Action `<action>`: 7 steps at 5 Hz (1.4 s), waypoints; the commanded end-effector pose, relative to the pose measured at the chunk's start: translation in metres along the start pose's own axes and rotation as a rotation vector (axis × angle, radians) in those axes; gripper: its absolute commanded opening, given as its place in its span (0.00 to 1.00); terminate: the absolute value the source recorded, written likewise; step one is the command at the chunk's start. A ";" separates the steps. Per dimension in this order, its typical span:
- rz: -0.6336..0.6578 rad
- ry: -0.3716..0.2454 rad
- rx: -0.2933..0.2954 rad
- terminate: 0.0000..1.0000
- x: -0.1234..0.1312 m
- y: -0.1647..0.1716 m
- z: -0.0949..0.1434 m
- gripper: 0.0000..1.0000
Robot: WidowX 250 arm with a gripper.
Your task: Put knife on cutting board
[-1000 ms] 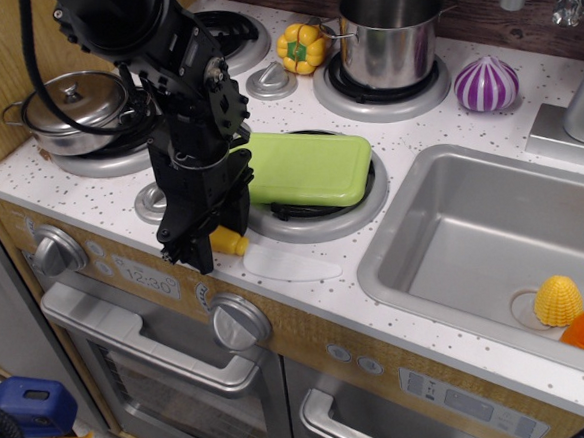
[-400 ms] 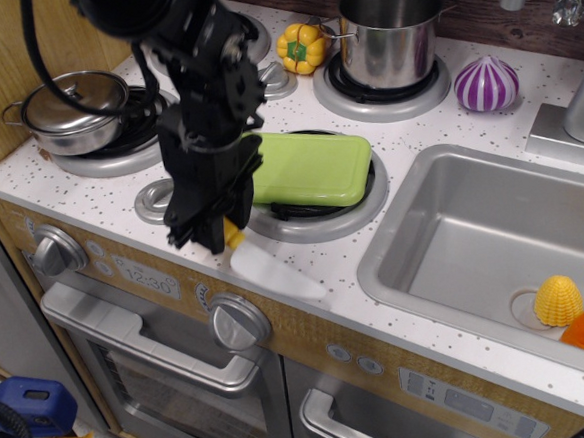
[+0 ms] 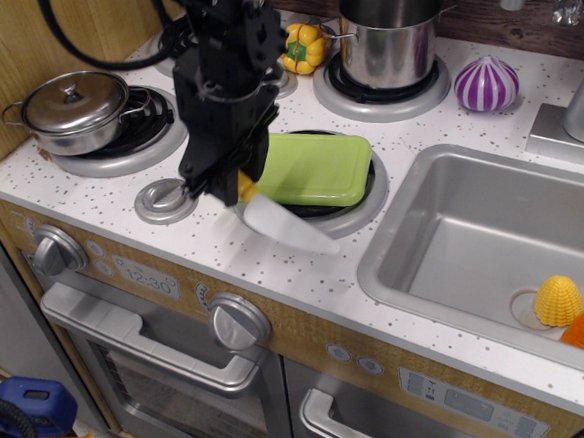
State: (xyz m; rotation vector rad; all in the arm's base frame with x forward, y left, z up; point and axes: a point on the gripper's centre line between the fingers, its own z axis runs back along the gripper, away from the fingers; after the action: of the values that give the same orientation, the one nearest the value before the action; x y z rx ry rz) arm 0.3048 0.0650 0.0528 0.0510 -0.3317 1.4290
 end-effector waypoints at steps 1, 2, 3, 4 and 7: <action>-0.015 -0.009 -0.157 0.00 0.007 -0.038 0.010 0.00; -0.036 0.015 -0.178 0.00 0.006 -0.054 0.009 0.00; -0.049 0.033 -0.201 0.00 0.002 -0.061 0.004 0.00; -0.062 0.060 -0.223 0.00 -0.001 -0.069 -0.003 0.00; -0.049 0.093 -0.281 0.00 -0.008 -0.070 -0.010 1.00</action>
State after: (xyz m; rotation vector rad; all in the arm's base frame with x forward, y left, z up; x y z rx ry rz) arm 0.3713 0.0456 0.0401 -0.2142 -0.4117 1.3192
